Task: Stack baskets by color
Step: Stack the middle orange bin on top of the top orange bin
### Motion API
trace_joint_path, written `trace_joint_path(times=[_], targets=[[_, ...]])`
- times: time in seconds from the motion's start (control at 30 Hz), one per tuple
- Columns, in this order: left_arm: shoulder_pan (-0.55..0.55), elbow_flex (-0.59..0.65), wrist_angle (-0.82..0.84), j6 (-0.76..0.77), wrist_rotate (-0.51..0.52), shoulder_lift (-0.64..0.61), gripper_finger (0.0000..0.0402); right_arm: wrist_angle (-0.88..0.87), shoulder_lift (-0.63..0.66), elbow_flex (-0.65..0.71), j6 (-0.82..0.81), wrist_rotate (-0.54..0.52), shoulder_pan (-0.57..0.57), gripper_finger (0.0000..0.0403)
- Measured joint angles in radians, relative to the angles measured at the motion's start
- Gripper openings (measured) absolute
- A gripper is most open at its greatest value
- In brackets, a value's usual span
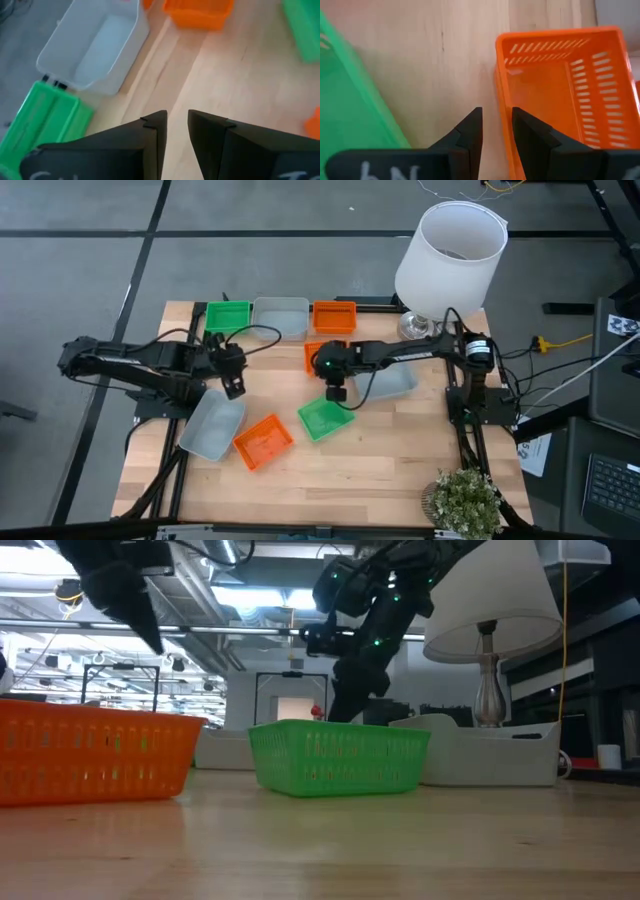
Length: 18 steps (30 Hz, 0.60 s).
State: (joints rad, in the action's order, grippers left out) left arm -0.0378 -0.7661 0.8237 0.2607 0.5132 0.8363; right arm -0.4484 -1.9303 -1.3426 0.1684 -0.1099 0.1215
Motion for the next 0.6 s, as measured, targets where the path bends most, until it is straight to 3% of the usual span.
trace_joint_path(times=[0.2,0.6], targets=[[0.001,0.043,-0.051,-0.001,-0.001,-0.021,0.007,-0.003,-0.007,0.007,0.029,-0.096,0.003,0.0106],[0.001,0.044,-0.163,-0.086,0.0,-0.022,0.007,0.024,-0.007,0.115,0.02,-0.099,0.027,0.0106]])
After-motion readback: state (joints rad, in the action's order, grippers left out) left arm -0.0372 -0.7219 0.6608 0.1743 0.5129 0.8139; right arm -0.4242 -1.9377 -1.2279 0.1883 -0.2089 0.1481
